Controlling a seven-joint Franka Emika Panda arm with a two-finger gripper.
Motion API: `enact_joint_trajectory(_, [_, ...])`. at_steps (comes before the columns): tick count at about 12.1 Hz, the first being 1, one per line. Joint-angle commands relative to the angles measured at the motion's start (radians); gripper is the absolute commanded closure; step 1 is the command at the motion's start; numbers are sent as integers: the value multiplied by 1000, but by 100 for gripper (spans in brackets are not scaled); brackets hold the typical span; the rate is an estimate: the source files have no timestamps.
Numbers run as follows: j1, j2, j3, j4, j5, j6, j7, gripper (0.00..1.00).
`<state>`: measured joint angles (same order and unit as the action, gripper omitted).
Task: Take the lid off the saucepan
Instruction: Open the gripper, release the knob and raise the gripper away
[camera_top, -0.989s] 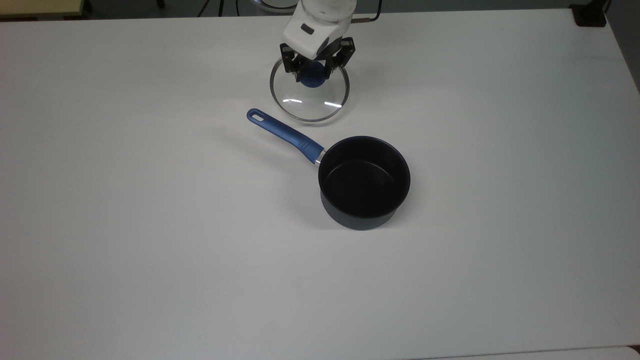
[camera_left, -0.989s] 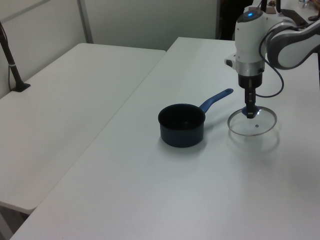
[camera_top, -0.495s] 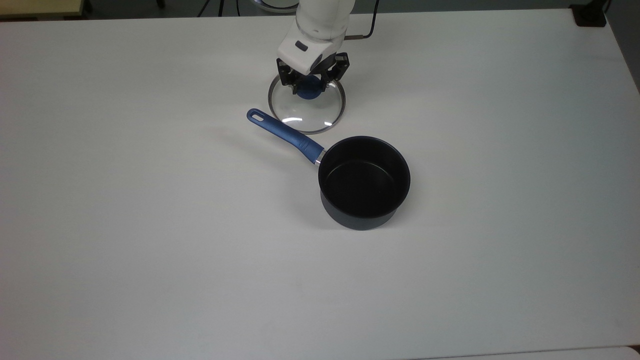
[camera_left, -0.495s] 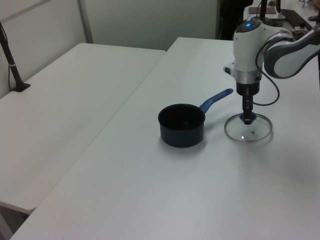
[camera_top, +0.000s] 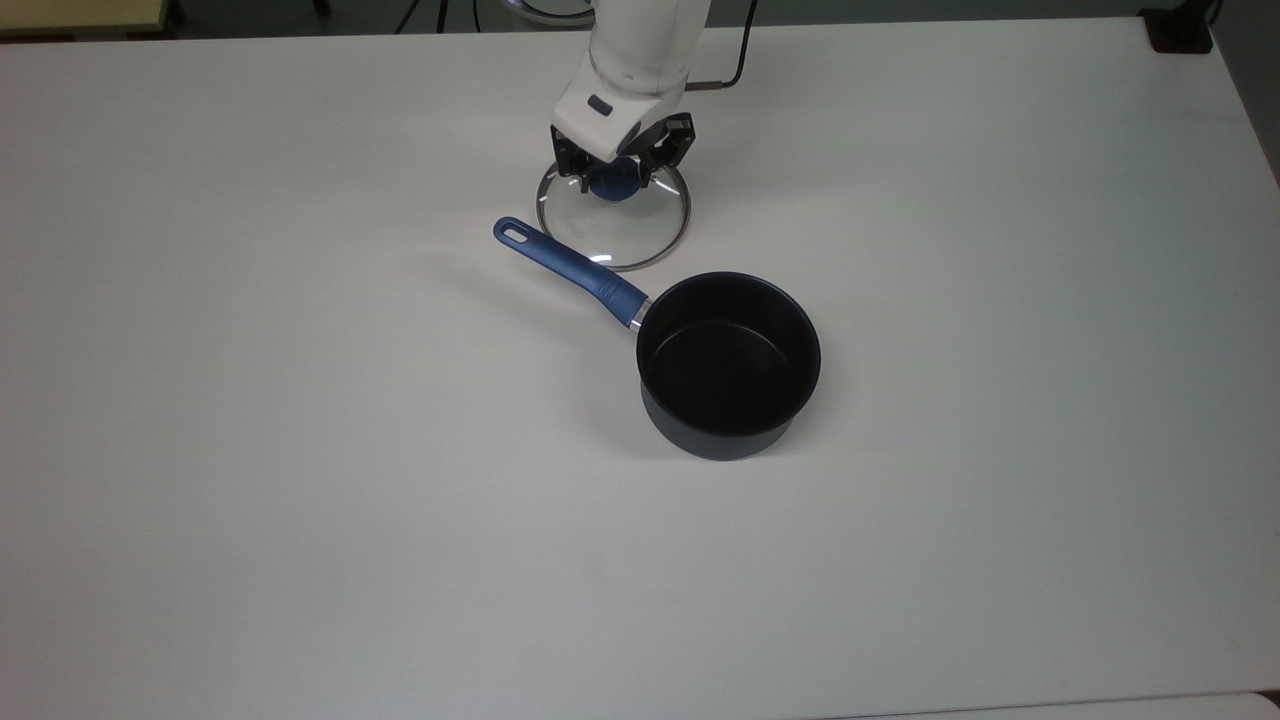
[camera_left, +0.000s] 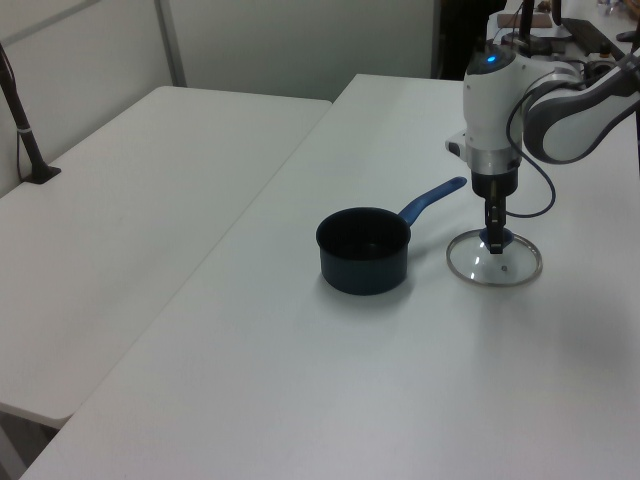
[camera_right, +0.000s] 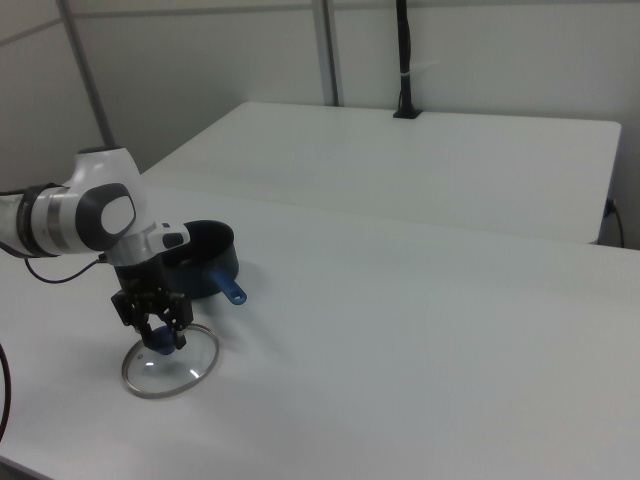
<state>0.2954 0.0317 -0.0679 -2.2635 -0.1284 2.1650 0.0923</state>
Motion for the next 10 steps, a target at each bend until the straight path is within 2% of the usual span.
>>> enact_joint_trajectory(1, [-12, -2, 13, 132, -14, -116, 23, 0])
enact_joint_trajectory(3, [-13, -4, 11, 287, -4, -256, 26, 0])
enact_joint_trajectory(6, [-57, 8, 4, 493, 7, -422, 11, 0])
enact_joint_trajectory(8, [-146, 4, 6, 577, 9, -450, 4, 0])
enact_joint_trajectory(10, [-194, -1, 2, 588, 10, -453, -60, 0])
